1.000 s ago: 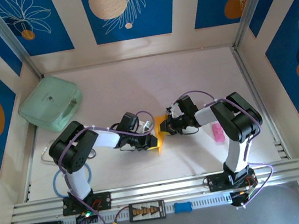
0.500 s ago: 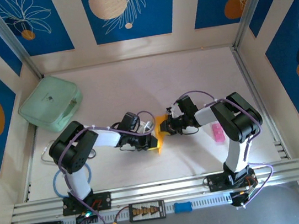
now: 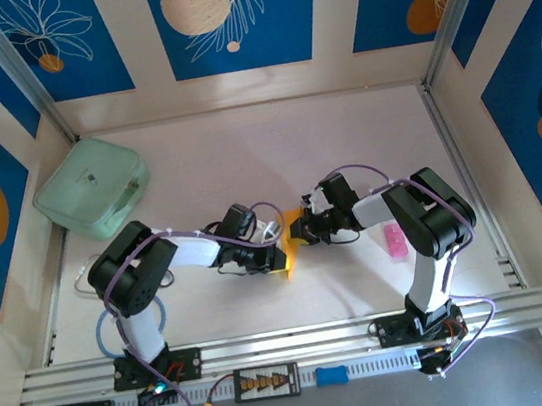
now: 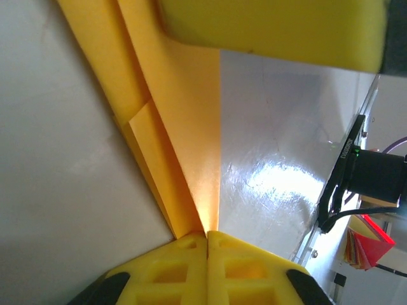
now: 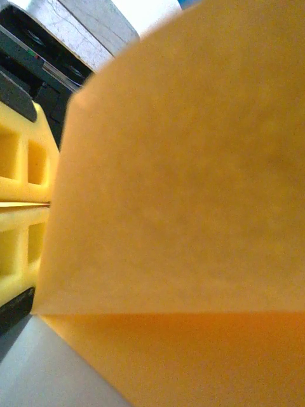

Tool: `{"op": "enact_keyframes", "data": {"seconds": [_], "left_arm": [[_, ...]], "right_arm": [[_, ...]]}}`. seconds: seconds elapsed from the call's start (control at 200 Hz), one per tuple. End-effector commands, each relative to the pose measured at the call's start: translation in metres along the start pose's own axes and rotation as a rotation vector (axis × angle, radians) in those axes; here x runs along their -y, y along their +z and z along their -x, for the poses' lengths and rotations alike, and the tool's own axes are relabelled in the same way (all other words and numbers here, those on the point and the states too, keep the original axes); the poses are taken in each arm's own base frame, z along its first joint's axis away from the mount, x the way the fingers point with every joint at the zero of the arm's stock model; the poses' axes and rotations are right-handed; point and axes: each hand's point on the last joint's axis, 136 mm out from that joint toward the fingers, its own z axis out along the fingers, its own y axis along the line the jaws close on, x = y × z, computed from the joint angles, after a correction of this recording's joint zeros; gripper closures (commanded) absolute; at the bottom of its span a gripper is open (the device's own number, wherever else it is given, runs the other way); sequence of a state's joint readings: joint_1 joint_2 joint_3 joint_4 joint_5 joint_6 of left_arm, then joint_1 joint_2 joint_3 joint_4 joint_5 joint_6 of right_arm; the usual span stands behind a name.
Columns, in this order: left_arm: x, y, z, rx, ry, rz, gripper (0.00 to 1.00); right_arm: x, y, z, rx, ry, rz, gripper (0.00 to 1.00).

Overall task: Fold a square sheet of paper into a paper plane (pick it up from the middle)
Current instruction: Fold the wing for the fifth time at the center of the table.

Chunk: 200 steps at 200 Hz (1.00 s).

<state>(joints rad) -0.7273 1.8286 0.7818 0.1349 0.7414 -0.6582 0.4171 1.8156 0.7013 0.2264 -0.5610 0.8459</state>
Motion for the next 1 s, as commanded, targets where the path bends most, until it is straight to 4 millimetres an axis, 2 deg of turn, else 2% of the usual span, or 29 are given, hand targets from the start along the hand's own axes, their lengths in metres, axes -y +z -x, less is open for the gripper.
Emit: {"op": "enact_keyframes", "data": {"seconds": [0.0, 0.155, 0.31, 0.44, 0.505, 0.67, 0.795, 0.92, 0.995], "left_arm": [[-0.018, 0.004, -0.042, -0.128, -0.073, 0.083, 0.84], [-0.018, 0.003, -0.045, -0.130, -0.071, 0.088, 0.86], [-0.018, 0.004, -0.045, -0.132, -0.066, 0.087, 1.00], [-0.016, 0.004, -0.048, -0.143, -0.062, 0.087, 1.00], [-0.016, 0.003, -0.050, -0.143, -0.062, 0.094, 0.93], [-0.016, 0.001, -0.053, -0.140, -0.061, 0.100, 0.92], [-0.017, 0.002, -0.054, -0.141, -0.061, 0.100, 0.99], [-0.018, 0.002, -0.054, -0.140, -0.062, 0.108, 1.00], [-0.019, 0.002, -0.055, -0.140, -0.063, 0.114, 0.91]], "right_arm": [[0.061, 0.002, -0.014, 0.015, 0.151, -0.221, 0.88], [0.062, 0.002, -0.015, 0.014, 0.153, -0.225, 0.88], [0.062, 0.002, -0.015, 0.014, 0.156, -0.227, 0.89], [0.062, 0.002, -0.015, 0.015, 0.156, -0.231, 0.89], [0.063, 0.002, -0.016, 0.016, 0.159, -0.236, 0.89], [0.065, 0.001, -0.016, 0.022, 0.164, -0.242, 0.89], [0.064, 0.001, -0.015, 0.023, 0.164, -0.241, 0.89], [0.064, 0.001, -0.016, 0.021, 0.163, -0.242, 0.89], [0.064, 0.000, -0.016, 0.023, 0.163, -0.243, 0.89]]}}
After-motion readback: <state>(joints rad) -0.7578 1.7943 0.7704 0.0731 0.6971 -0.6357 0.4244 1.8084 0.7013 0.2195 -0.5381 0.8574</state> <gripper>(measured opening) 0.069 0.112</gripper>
